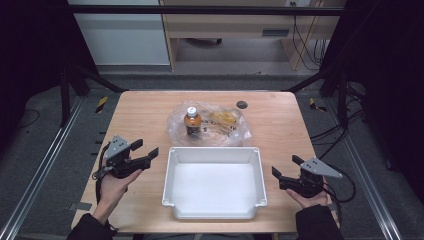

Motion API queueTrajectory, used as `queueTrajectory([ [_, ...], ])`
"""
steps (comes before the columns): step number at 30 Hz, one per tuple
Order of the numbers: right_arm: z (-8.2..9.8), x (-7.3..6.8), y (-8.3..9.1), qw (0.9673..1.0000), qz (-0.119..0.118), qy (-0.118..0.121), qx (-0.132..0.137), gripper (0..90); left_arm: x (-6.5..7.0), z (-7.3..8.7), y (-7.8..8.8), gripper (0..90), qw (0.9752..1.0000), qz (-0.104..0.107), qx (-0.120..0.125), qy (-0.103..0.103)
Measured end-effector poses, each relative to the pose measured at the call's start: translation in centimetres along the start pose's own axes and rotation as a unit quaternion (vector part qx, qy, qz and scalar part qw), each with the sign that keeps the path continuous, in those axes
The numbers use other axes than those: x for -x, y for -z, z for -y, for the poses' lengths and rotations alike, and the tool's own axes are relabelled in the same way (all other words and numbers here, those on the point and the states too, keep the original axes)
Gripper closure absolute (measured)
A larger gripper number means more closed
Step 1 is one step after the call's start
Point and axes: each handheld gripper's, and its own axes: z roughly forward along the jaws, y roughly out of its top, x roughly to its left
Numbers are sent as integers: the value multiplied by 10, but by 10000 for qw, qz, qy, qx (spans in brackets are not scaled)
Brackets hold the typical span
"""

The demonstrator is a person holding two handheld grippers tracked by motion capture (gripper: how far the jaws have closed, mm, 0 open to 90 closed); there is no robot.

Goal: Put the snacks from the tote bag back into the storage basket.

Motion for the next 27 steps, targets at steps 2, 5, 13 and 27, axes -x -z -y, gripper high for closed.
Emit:
queueTrajectory([
  [2, 0, 0, 0, 10000, 0, -22, 4, 132, 2, -3, -2, 299, 10000, 33, 26, -20],
  [5, 0, 0, 1, 10000, 0, -26, 13, 132, 4, -7, -5, 299, 9999, 64, 68, -58],
  [13, -1, 0, 1, 10000, -9, -42, 20, 132, 7, -11, -14, 308, 9999, 56, 47, -89],
  [27, -1, 0, 0, 10000, -3, -37, 12, 132, 12, -20, -27, 314, 9998, 88, 102, -120],
])
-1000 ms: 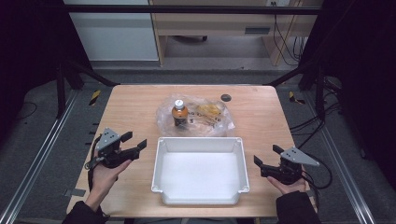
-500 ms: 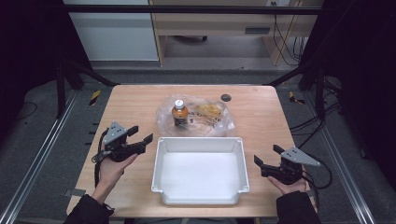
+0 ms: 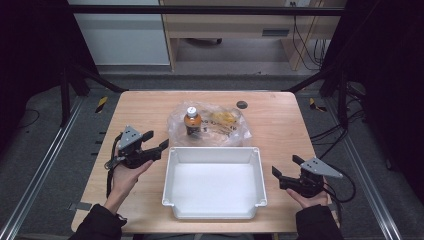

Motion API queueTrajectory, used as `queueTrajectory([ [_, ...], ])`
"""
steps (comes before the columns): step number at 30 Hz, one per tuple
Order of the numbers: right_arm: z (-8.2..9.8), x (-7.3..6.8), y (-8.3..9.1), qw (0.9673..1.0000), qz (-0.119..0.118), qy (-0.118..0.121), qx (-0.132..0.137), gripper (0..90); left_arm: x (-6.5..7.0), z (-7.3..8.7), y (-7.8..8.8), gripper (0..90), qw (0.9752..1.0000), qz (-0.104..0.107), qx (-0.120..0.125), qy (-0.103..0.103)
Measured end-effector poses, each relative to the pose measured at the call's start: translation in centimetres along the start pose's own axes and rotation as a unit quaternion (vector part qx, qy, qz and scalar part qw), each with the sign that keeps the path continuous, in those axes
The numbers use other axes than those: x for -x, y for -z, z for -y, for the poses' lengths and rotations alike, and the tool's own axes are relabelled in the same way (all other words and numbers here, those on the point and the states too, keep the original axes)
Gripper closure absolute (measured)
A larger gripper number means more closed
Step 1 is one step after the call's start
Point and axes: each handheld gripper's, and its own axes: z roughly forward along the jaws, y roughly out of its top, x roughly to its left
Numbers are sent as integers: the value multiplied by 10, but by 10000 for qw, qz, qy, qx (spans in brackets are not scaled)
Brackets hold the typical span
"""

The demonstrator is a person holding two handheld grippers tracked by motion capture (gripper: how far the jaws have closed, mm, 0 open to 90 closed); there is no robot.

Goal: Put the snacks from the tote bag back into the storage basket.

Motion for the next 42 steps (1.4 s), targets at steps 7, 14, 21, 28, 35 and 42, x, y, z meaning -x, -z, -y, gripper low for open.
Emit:
queueTrajectory([
  [7, 0, 0, 0, 10000, 4, 3, 6, 132, 0, -4, -6, 319, 10000, -1, -13, 3],
  [14, 0, 0, -1, 10000, 13, 7, 1, 132, 1, -8, -13, 321, 10000, 18, 19, 46],
  [21, 0, 0, -1, 10000, 25, -12, -5, 132, 2, -11, -21, 327, 10000, 39, 29, 45],
  [28, 0, 0, -1, 10000, 12, 5, -21, 133, 4, -14, -28, 333, 10000, 26, 14, 0],
  [35, 0, 0, -1, 10000, 6, -2, -17, 133, 7, -17, -35, 339, 10000, 41, 5, -26],
  [42, 0, 0, -1, 10000, 14, 9, -31, 134, 9, -21, -41, 345, 10000, 49, 7, -81],
])
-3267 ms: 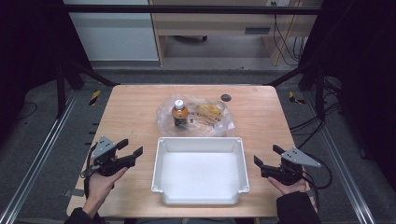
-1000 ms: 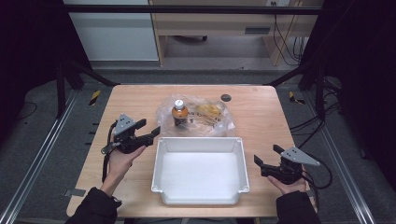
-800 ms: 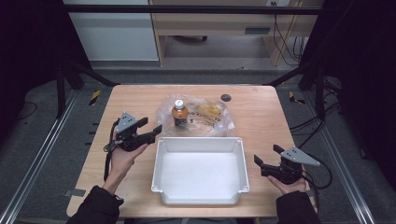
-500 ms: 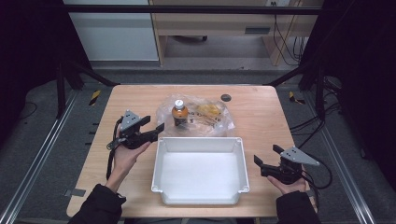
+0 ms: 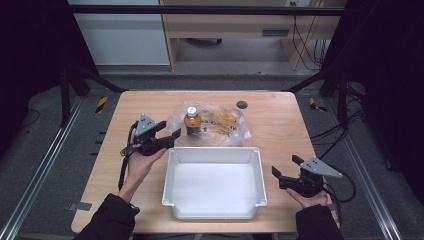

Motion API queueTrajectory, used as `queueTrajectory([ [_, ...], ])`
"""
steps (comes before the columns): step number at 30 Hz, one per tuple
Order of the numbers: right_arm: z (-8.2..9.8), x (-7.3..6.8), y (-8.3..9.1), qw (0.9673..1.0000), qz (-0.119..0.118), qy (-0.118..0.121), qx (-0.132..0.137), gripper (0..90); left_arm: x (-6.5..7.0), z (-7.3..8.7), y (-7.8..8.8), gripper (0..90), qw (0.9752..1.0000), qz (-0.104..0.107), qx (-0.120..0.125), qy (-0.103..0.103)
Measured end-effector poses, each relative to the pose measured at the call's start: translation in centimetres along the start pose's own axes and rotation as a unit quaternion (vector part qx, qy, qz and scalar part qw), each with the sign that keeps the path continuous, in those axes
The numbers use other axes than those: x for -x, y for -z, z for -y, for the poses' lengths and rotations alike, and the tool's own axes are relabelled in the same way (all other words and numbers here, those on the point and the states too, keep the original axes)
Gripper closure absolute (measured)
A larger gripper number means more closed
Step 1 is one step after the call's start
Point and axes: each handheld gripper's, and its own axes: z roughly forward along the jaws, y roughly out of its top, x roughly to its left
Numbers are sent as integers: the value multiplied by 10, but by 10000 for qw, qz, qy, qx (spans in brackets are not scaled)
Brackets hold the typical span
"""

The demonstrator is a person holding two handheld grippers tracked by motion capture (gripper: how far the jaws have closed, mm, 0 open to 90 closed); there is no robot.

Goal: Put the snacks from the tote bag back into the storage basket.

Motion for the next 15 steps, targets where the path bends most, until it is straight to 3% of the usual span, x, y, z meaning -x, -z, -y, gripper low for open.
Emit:
queueTrajectory([
  [15, 0, 0, 0, 10000, -7, 4, 9, 136, 2, -9, -13, 359, 10000, -9, 48, -46],
])
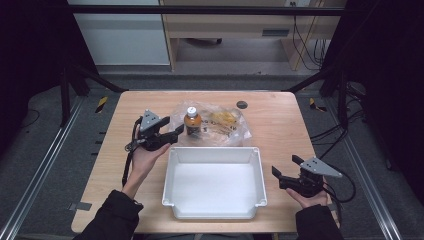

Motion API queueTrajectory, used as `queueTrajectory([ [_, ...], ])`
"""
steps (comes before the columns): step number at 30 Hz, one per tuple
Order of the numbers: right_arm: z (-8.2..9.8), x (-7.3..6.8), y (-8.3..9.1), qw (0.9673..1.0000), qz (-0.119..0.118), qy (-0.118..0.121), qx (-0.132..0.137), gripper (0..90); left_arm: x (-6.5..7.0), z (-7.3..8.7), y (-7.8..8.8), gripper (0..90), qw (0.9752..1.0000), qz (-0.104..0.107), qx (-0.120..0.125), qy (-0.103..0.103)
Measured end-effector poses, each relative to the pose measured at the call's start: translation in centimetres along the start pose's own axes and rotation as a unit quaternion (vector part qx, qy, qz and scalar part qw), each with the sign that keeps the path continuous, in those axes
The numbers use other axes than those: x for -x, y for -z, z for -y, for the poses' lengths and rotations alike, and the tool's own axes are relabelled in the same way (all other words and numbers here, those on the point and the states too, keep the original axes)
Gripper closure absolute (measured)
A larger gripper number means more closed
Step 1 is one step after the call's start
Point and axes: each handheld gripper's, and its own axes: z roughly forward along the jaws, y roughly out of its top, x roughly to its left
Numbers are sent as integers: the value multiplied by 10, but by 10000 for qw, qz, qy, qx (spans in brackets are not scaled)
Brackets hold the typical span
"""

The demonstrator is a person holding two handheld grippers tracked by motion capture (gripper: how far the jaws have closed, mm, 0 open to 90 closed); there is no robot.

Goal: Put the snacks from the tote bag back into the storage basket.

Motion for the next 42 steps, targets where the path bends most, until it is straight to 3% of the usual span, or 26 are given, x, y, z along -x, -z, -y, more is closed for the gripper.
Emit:
queueTrajectory([
  [20, 0, 0, 0, 10000, -4, -8, -6, 136, 4, -11, -19, 361, 9999, -10, 118, -67],
  [42, 0, 0, -1, 10000, -1, -21, -16, 137, 3, -14, -42, 387, 9998, -86, -4, -170],
])
